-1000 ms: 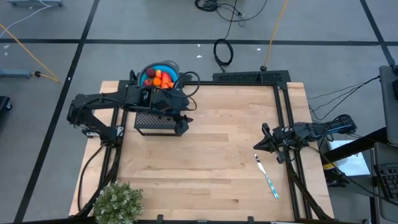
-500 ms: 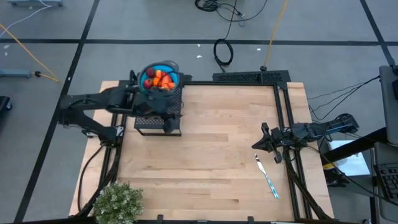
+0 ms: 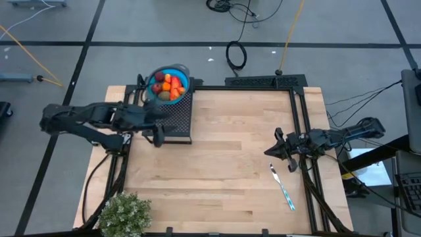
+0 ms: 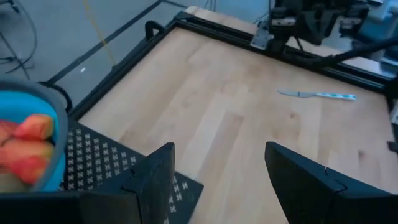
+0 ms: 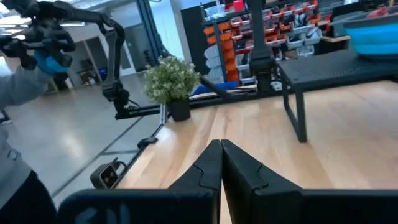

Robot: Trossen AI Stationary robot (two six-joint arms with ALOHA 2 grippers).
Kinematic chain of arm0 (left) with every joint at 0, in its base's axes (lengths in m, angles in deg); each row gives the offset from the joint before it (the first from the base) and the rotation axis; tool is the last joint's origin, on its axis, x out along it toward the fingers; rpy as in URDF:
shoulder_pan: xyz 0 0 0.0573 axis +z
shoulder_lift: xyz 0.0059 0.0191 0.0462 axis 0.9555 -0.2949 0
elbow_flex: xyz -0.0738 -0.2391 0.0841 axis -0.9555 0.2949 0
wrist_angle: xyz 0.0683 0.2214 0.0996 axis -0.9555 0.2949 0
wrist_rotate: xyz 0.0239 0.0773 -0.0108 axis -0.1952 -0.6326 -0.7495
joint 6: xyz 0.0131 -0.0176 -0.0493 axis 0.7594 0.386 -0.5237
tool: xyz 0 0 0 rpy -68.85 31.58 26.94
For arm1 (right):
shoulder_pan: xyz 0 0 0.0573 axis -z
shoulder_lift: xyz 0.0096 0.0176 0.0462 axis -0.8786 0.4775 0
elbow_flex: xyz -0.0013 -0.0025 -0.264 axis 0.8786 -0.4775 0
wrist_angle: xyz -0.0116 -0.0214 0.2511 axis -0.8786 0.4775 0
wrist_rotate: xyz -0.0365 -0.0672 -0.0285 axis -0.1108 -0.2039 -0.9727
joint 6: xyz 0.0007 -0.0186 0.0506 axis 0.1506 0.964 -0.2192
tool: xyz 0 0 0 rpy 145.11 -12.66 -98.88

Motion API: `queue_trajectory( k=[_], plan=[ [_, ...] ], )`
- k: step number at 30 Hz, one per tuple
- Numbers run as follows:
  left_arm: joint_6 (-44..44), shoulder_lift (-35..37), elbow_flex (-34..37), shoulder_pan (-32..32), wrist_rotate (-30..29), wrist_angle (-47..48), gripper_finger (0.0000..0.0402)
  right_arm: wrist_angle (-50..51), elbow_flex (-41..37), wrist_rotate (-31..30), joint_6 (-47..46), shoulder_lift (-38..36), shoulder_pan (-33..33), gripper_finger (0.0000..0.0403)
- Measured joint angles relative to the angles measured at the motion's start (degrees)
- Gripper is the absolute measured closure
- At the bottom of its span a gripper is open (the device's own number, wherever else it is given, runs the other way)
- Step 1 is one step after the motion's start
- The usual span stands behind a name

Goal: Pick & Place Fruit
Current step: Put the white blue table knife on the shelf

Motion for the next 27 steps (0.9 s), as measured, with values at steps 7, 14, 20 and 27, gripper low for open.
queue_trajectory(
  k=[7,14,20,27],
  plan=[
    [0.51,11.12,12.94,-1.54,0.02,-8.3,0.0151,1.7,7.32,-1.28,0.17,7.99,0.0,0.0403],
    [2.79,21.27,24.38,-3.28,0.17,-16.27,0.0151,10.94,17.14,-0.97,-0.09,17.83,-0.02,0.0403],
    [2.73,27.61,30.49,-4.4,0.25,-17.63,0.0151,21.99,25.61,1.03,-1.63,25.54,-0.69,0.0403],
    [3.44,33.78,35.32,-4.9,0.35,-18.66,0.0151,33.27,32.97,2.16,-7.88,33.52,-3.3,0.0403]
  ],
)
